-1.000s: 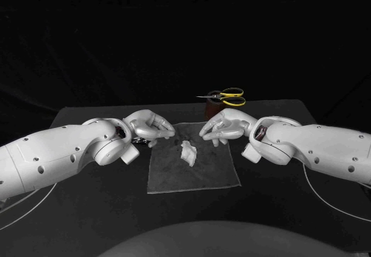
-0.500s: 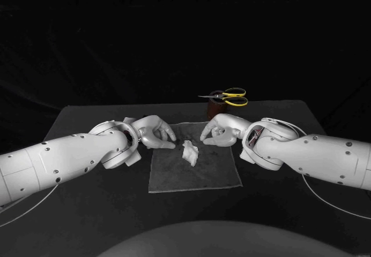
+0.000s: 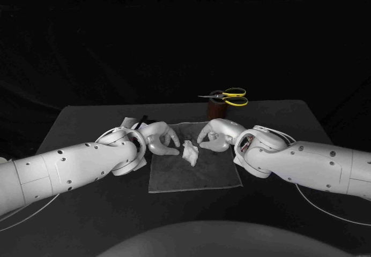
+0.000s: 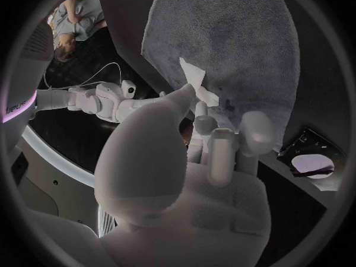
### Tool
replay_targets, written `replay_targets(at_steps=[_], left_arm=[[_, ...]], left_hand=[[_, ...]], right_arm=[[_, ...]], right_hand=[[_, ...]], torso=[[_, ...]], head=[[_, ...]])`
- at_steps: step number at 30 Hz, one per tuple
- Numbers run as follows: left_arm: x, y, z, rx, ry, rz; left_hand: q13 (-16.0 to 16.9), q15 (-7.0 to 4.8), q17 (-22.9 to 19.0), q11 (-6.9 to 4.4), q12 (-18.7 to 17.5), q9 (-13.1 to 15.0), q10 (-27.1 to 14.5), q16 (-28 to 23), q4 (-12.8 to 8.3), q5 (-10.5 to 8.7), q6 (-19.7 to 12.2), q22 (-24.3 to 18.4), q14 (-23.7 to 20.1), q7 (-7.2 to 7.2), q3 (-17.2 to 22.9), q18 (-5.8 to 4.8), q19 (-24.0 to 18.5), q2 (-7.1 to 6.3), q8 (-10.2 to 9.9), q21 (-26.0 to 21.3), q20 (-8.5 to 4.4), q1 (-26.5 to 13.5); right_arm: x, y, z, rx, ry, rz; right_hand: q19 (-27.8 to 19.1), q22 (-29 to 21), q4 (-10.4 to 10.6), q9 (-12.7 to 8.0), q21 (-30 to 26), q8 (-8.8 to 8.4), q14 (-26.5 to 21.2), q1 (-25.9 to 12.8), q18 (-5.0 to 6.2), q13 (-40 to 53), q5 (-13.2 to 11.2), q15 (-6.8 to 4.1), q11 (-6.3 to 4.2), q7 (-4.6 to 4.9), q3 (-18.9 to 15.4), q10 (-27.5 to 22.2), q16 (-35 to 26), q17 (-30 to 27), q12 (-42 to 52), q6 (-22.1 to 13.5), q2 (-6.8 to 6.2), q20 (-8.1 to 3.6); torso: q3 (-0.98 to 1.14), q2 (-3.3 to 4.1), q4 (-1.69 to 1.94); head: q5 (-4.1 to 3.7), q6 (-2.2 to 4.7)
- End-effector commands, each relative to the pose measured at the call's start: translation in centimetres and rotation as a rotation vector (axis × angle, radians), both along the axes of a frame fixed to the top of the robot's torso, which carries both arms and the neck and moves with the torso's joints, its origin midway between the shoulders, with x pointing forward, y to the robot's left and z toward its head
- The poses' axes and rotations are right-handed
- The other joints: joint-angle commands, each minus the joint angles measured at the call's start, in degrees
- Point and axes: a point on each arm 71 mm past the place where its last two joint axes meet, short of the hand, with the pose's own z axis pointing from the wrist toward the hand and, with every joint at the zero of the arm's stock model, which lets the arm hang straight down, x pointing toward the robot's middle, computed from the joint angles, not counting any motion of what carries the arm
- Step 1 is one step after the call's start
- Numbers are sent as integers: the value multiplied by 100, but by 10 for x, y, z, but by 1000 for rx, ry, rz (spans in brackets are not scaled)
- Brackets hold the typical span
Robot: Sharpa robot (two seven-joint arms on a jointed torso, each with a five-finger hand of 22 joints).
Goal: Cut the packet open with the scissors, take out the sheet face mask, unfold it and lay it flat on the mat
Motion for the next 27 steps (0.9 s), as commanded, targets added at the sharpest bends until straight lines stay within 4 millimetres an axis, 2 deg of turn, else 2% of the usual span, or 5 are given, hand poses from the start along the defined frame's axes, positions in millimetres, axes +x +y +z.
replay_targets(at_steps=[1, 10, 18, 27], left_arm=[[-2, -2, -3, 28, -47, -5], [-7, -12, -12, 23, -37, -16], [-6, -18, -20, 55, -6, -15], [-4, -23, -26, 72, 8, -3]], left_hand=[[124, 1, 226, 4, 65, 9, 89, 42, -14, 17, 42, 44, 102, 5, -45, -70, 73, 8, 33, 51, -4, 2], [356, -11, 340, -8, 170, 11, 212, 70, -22, 17, 83, 137, 155, -9, -52, -89, 135, 39, 47, 109, -18, 27], [347, -4, 342, 10, 182, -13, 176, 71, 10, 16, 22, 150, 159, 9, -129, -92, 142, 4, -1, 123, -23, -36], [433, 11, 395, 31, 212, -19, 216, 82, 25, 17, 15, 185, 183, 25, -140, -100, 165, 44, -14, 145, -19, -33]], right_arm=[[0, 1, -2, -27, -45, -26], [-8, 8, -9, -41, -35, -11], [-13, 13, -15, -51, -30, -1], [-16, 17, -18, -61, -22, 8]], right_hand=[[65, 19, 45, -8, 52, -42, 77, -15, 35, 190, -17, 1, 6, 6, -8, 69, 68, 150, 181, 23, -40, -3], [136, 82, 75, -3, 126, -37, 269, 3, 36, 733, -17, -18, -15, -26, -18, 228, 259, 636, 712, 122, -39, -21], [161, 107, 89, -4, 155, -42, 352, 4, 36, 909, -13, -22, -20, -32, -21, 283, 336, 859, 885, 139, -38, -28], [182, 132, 102, 0, 181, -37, 419, 4, 36, 1060, -7, -29, -28, -43, -25, 333, 398, 1040, 1032, 171, -37, -34]], torso=[[1, 0, 7], [-8, 3, 1], [-4, 1, -3], [-7, 8, -6]], head=[[1, 0], [-4, 0], [-2, 0], [-7, 0]])
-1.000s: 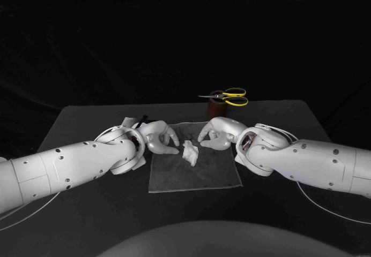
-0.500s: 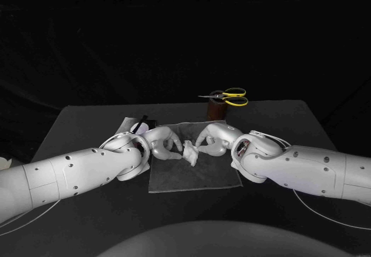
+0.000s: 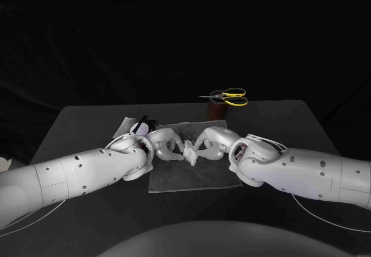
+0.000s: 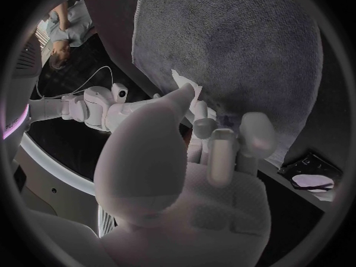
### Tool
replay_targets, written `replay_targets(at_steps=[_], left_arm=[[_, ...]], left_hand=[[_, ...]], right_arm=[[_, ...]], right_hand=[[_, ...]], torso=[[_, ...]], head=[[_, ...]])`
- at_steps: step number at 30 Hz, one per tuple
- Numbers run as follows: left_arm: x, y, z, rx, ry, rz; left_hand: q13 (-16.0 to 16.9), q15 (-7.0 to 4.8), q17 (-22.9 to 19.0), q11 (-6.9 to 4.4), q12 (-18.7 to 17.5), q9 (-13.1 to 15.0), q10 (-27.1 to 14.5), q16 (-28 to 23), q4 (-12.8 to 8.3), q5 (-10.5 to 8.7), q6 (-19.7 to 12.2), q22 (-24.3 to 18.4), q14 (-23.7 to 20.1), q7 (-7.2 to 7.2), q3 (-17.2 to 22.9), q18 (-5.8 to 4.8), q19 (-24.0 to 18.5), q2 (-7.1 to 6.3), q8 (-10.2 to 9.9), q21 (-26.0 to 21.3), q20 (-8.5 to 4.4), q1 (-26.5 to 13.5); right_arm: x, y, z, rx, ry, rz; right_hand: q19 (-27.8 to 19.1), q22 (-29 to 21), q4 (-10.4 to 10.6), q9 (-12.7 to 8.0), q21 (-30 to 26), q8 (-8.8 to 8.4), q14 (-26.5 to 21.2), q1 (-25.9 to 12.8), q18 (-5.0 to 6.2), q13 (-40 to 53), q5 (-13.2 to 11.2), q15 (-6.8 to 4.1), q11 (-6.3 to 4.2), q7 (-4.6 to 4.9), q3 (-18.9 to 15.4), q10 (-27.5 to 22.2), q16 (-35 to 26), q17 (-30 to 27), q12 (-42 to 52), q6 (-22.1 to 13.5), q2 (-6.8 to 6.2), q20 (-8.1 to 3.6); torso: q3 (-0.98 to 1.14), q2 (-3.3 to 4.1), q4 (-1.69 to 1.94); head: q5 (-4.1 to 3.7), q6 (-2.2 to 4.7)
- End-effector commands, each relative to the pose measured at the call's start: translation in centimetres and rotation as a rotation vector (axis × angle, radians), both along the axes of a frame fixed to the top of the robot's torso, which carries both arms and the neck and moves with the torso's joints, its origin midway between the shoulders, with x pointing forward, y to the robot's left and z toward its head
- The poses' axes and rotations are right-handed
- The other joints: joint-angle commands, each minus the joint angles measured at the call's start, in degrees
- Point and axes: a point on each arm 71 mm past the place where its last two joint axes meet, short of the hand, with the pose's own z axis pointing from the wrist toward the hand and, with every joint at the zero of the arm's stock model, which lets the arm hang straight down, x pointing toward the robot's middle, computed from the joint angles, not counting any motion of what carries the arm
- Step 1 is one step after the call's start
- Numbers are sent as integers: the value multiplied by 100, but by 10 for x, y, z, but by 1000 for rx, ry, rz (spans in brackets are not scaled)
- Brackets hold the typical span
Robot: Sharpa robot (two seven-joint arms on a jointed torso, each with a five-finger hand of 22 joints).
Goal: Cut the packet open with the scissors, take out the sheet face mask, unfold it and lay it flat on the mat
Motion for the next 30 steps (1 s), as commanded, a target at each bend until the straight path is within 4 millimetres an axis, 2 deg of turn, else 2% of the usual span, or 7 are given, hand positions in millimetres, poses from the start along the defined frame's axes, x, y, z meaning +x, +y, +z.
replay_targets(at_steps=[1, 7, 19, 23, 28, 30], left_arm=[[0, -2, -3, 24, 16, -3], [0, -6, -6, 31, 31, -15], [-1, -12, -8, 24, 43, -38], [-1, -13, -8, 12, 43, -38], [-1, -14, -6, -37, 37, -41], [-1, -15, -5, -65, 34, -44]], left_hand=[[24, 11, 394, 13, 42, -7, 34, 32, -3, 17, -13, 9, 184, 13, -26, -99, 50, 44, -18, 37, 4, -33], [82, 15, 405, 11, 61, -4, 57, 34, -35, 18, 38, 25, 191, 6, 7, -101, 61, 98, -2, 50, 11, 51], [160, -1, 436, -13, 80, -5, 89, 38, -87, 18, 83, 49, 204, -15, 57, -103, 72, 125, 8, 66, 8, 141], [230, -11, 461, -24, 101, -5, 130, 43, -107, 18, 135, 53, 215, -25, 116, -103, 72, 182, 22, 70, 1, 184], [381, -53, 567, -77, 128, 4, 214, 64, -137, 19, 347, 104, 261, -76, 384, -110, 99, 409, 89, 105, -32, 262], [454, -81, 633, -109, 131, 17, 254, 78, -119, 21, 478, 116, 289, -100, 586, -111, 102, 599, 140, 116, -57, 247]], right_arm=[[-1, 2, -1, -18, -12, 1], [-3, 5, -4, -23, -10, 4], [-5, 8, -9, -33, -4, 3], [-5, 7, -9, -37, -1, 3], [-5, 7, -10, -42, 2, 2], [-5, 6, -10, -43, 2, 1]], right_hand=[[39, 12, 38, 2, 33, -16, 55, 4, 77, 32, -7, -5, -3, -1, 5, 53, 30, 43, 60, 45, -38, -13], [49, 22, 45, 3, 45, -18, 90, -1, 77, 104, -11, -7, -4, -3, 0, 79, 61, 139, 132, 50, -42, -15], [56, 33, 55, 2, 55, -21, 120, -12, 76, 147, -16, -7, -4, -4, -7, 92, 89, 225, 173, 53, -49, -17], [57, 35, 59, 2, 57, -21, 129, -15, 76, 159, -17, -7, -4, -4, -9, 96, 96, 251, 184, 55, -49, -17], [59, 40, 67, 3, 61, -20, 150, -21, 75, 187, -22, -7, -5, -6, -12, 106, 115, 313, 212, 62, -49, -17], [60, 42, 72, 3, 63, -20, 153, -25, 75, 195, -23, -7, -6, -7, -14, 108, 118, 322, 220, 64, -48, -17]], torso=[[-1, 5, -4], [5, 1, 5], [0, -4, 2], [1, 1, 0], [2, 2, 3], [2, 2, 3]], head=[[-4, 1], [-2, 1], [-11, 1], [-16, 1], [-18, 1], [-22, 1]])
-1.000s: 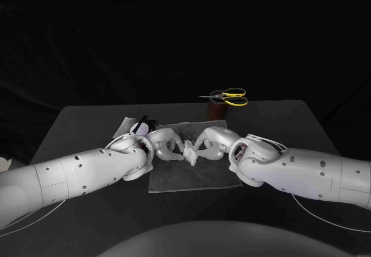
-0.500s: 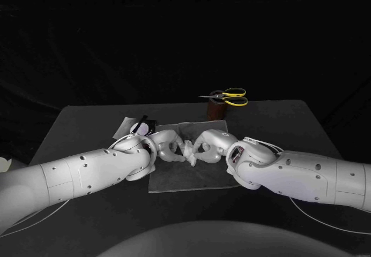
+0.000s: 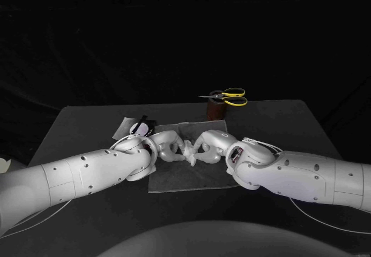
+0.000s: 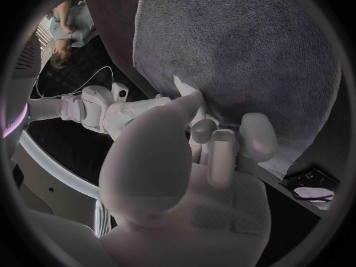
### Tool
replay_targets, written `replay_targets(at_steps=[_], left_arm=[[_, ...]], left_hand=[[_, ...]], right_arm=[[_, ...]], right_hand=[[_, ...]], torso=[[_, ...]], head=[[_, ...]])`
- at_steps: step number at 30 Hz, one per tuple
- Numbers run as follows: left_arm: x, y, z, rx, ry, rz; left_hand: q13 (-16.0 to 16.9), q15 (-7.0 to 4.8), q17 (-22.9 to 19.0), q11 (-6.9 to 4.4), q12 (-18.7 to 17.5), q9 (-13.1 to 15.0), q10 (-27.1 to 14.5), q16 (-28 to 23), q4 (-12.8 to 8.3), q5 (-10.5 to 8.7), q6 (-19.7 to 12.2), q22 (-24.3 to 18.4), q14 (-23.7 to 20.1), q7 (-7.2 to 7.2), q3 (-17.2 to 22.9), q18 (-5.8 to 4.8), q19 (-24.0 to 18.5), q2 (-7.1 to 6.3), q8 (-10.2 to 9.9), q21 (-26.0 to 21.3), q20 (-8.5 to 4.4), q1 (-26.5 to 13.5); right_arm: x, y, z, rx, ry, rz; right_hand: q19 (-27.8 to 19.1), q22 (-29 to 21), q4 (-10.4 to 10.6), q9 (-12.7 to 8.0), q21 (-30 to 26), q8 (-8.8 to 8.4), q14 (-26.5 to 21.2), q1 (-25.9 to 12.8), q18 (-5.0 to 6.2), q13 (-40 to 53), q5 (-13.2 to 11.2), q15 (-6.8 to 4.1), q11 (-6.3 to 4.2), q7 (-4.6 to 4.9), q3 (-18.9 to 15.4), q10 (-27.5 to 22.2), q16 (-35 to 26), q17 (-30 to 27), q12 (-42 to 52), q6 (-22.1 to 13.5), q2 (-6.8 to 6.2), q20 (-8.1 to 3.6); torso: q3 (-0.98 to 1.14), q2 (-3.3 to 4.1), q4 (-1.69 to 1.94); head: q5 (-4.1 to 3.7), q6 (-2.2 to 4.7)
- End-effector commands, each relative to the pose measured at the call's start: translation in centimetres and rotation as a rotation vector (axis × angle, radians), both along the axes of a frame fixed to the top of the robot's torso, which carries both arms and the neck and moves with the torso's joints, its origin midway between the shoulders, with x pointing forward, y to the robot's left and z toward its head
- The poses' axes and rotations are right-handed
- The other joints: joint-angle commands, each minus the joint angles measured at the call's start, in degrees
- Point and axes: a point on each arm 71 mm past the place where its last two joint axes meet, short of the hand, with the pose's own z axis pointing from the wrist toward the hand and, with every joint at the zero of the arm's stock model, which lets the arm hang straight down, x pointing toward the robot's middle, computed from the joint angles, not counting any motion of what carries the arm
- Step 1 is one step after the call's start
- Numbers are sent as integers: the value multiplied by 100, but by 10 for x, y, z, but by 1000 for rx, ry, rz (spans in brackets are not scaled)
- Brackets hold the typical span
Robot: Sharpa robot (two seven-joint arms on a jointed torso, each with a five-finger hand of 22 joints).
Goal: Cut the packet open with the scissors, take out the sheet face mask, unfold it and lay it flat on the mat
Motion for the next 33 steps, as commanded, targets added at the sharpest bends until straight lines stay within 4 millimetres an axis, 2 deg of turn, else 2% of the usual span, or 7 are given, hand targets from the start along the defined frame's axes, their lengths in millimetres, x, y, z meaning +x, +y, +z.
replay_targets(at_steps=[1, 7, 12, 19, 24, 33], left_arm=[[-1, -4, 3, -83, -1, -22], [-1, 0, 5, -140, 2, -26], [-1, 2, 7, -183, 10, -28], [-2, 4, 9, -251, 26, -4], [-2, 7, 9, -283, 65, 22], [-2, 7, 7, -295, 116, 36]], left_hand=[[56, -59, 651, -19, 11, 27, 50, 25, 15, 20, 114, 15, 265, -10, 190, -111, 31, 183, 64, 36, -35, -30], [77, -69, 606, -24, -57, 109, 49, 8, -50, 18, -11, 16, 239, 9, 654, -111, 8, 367, 123, 45, -56, -129], [177, -81, 555, -43, -37, 215, 64, -9, -140, 18, -74, 1, 206, 2, 1000, -104, -36, 347, 233, 43, -60, -327], [286, -90, 532, -51, -5, 330, 87, -19, -231, 18, -101, -6, 190, -12, 1254, -99, -64, 316, 369, 46, -68, -490], [236, -78, 499, -33, -34, 406, 28, -30, -239, 17, -140, -53, 171, -13, 1330, -89, -108, 316, 440, 23, -61, -591], [202, -60, 476, -15, -58, 515, -18, -38, -250, 16, -200, -72, 156, -14, 1388, -85, -135, 327, 537, 12, -46, -694]], right_arm=[[0, -1, -1, -18, -3, 0], [0, -2, 0, -15, -7, -4], [1, -5, 0, -2, -17, -13], [1, -10, 2, 39, -23, -41], [-2, -14, 3, 104, -23, -72], [-9, -13, -2, 180, 10, -109]], right_hand=[[40, 9, 38, 4, 29, -21, 30, -25, 116, 14, -23, -6, 5, 3, -11, 36, 33, 16, 23, 55, -48, 2], [41, 11, 44, 4, 30, -20, 31, -29, 116, 19, -23, -6, 5, 2, -12, 37, 35, 20, 26, 58, -45, 2], [41, 15, 56, 5, 33, -20, 39, -35, 115, 30, -19, -6, 4, 0, -12, 39, 44, 46, 35, 62, -38, 2], [40, 19, 66, 7, 35, -16, 40, -41, 114, 25, -17, -6, 2, -3, -13, 33, 47, 54, 27, 72, -34, 3], [29, 26, 92, 7, 34, -19, 23, -71, 112, 13, -53, -5, 2, -4, -30, 16, 41, 26, 4, 75, -48, 6], [-15, 38, 205, -5, 11, -58, -9, -170, 110, 25, -237, 12, 20, 13, -101, -16, 39, 23, -17, 34, -89, 21]], torso=[[2, 2, 1], [-1, -2, 2], [0, -2, 5], [-8, 0, 2], [-9, -5, -4], [5, 2, 7]], head=[[-6, 1], [-20, 1], [-21, 1], [-29, 1], [-41, 1], [-43, 1]])
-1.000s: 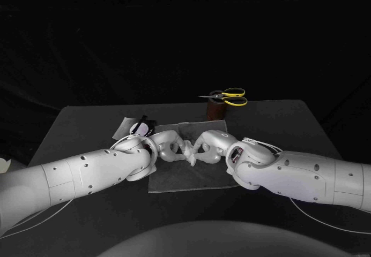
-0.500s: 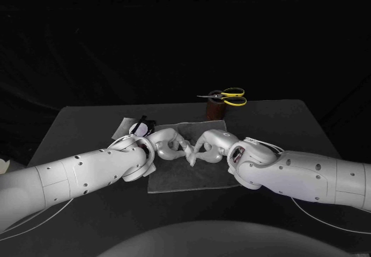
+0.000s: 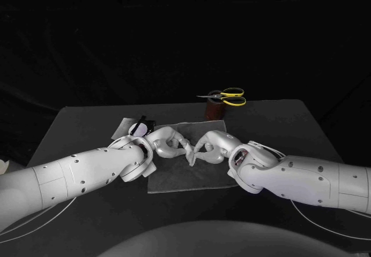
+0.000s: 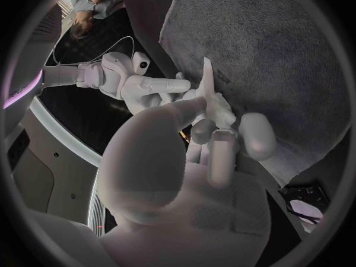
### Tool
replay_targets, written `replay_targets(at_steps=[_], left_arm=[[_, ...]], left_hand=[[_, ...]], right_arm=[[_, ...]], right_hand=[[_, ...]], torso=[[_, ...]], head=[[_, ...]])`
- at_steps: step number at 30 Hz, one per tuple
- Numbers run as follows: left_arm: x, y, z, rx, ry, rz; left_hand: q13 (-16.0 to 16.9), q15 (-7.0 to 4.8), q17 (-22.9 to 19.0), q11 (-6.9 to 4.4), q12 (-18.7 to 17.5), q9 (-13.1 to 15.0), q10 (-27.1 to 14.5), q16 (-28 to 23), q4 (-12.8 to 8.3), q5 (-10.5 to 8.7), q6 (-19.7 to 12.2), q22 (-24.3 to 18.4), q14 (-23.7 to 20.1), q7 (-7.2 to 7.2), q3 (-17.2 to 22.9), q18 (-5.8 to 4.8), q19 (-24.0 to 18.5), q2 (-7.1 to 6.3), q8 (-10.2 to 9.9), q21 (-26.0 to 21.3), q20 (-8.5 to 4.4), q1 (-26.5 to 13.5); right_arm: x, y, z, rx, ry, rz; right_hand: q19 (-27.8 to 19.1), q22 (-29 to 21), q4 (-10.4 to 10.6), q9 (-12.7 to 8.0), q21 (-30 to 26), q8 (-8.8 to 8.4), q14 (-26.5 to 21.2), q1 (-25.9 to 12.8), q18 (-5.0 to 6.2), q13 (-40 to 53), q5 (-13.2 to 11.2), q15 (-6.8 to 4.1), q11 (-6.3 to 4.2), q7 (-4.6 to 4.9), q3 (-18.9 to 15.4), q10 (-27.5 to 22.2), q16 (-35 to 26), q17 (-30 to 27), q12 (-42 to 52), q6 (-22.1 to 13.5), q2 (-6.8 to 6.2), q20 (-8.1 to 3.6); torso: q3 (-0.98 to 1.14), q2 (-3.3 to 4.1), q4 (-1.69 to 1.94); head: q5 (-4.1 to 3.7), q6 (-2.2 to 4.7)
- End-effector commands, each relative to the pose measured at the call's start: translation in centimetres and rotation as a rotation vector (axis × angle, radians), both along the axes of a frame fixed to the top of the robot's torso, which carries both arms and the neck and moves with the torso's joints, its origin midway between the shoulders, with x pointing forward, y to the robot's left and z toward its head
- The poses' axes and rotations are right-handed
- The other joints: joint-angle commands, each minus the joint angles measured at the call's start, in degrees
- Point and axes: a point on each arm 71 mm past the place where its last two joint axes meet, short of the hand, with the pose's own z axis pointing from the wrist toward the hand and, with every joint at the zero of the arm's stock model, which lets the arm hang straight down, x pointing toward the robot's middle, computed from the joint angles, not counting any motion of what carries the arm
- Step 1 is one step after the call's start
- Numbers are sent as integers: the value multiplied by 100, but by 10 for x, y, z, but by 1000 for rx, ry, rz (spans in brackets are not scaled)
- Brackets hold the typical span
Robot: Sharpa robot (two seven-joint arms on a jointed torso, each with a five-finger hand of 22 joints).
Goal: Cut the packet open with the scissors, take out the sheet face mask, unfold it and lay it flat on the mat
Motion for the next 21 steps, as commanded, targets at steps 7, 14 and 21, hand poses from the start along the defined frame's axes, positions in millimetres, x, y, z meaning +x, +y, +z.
replay_targets(at_steps=[7, 14, 21], left_arm=[[-1, -1, -2, -28, 55, 5], [-1, -2, -3, -25, 71, 10], [-2, -2, -3, -27, 83, 13]], left_hand=[[-6, -13, 482, 12, -28, 500, -57, -37, -4, 16, -88, 20, 159, -7, 50, -88, -27, -15, 138, 3, 15, -134], [-22, -15, 492, 6, -39, 588, -61, -35, 14, 14, -129, 34, 164, -20, 30, -90, -19, -28, 219, 10, 19, -221], [21, -31, 511, -17, -28, 697, -11, -32, 51, 12, -173, 57, 173, -55, -43, -94, -2, -36, 320, 20, 14, -315]], right_arm=[[-3, 2, 0, 101, 15, -60], [0, 2, -4, 104, 21, -96], [-1, 7, -8, 101, 47, -90]], right_hand=[[-31, 11, 213, -14, -14, -60, -17, -251, 60, 43, -73, 31, 41, 40, -160, -18, 43, 33, -3, -46, -82, 38], [-42, 9, 404, -28, -45, -100, -47, -387, 60, 51, -113, 51, 63, 61, -346, -35, 32, 2, -20, -91, -192, 54], [-54, 5, 570, -36, -76, -131, -81, -454, 59, 41, -172, 69, 83, 78, -524, -64, 18, -36, -57, -127, -285, 69]], torso=[[3, 2, -5], [4, 3, 6], [0, 2, 1]], head=[[-8, 1], [-15, 1], [-19, 1]])
